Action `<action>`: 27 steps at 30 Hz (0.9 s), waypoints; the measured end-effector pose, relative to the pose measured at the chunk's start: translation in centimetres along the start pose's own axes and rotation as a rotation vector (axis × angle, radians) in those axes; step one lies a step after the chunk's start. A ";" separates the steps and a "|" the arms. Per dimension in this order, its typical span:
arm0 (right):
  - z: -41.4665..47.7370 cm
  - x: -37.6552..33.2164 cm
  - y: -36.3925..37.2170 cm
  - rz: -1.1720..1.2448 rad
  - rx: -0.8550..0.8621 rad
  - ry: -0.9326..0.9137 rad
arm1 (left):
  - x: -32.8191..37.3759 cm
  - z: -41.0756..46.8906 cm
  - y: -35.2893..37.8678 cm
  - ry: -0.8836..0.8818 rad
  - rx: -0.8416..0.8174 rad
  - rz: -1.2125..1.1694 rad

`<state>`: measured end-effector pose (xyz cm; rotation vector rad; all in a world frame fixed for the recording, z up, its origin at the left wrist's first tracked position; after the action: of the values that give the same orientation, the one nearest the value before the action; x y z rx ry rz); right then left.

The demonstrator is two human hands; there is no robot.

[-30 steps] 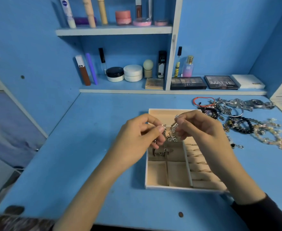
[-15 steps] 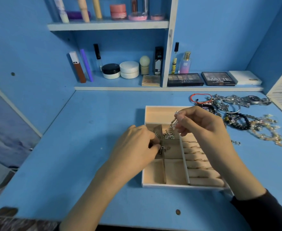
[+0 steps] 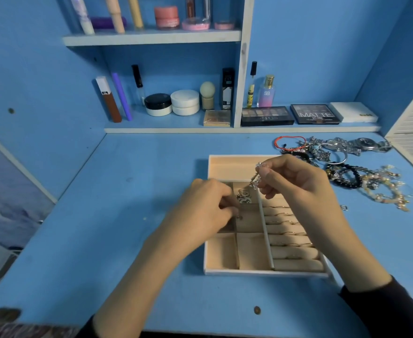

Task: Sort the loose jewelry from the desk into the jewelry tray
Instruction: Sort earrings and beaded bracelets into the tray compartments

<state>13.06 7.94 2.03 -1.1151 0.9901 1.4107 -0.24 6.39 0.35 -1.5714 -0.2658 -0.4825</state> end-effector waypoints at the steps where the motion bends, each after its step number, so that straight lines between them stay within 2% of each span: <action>1: 0.0 0.0 0.0 -0.003 -0.002 0.002 | -0.4 -0.2 -0.6 -0.011 0.023 -0.027; 4: 0.0 0.2 0.2 -0.015 -0.011 0.008 | -1.5 -0.8 -1.8 -0.047 0.055 -0.111; 10: 0.0 0.3 1.0 -0.025 -0.032 0.017 | -1.5 -1.6 -0.7 0.002 -0.066 -0.042; 12: -0.1 0.2 1.4 -0.055 -0.064 0.018 | -1.5 -1.5 -0.6 0.022 -0.062 -0.068; 15: -0.4 0.0 2.0 -0.159 -0.122 0.006 | -2.8 -0.6 -1.9 -0.016 0.135 -0.228; 19: -1.7 0.3 4.2 -0.310 -0.331 0.024 | -4.5 0.6 -2.8 -0.057 0.411 -0.402; 23: -3.0 0.5 5.9 -0.465 -0.482 -0.027 | -5.4 1.3 -2.3 -0.053 0.507 -0.484; 27: -4.1 0.4 7.5 -0.652 -0.582 -0.157 | -6.1 1.5 -1.9 -0.065 0.516 -0.532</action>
<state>6.13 3.13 0.76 -1.5384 0.0496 1.2267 -6.25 8.78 -0.79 -1.0004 -0.8035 -0.7070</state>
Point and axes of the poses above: each hand's wrist, its own z-axis towards the middle knuckle, its own y-axis out of the palm, x = y × z, the point moved 10 cm from there along z, towards the middle knuckle, and after that the axes turned 5 degrees about z, right-handed, at the moved point
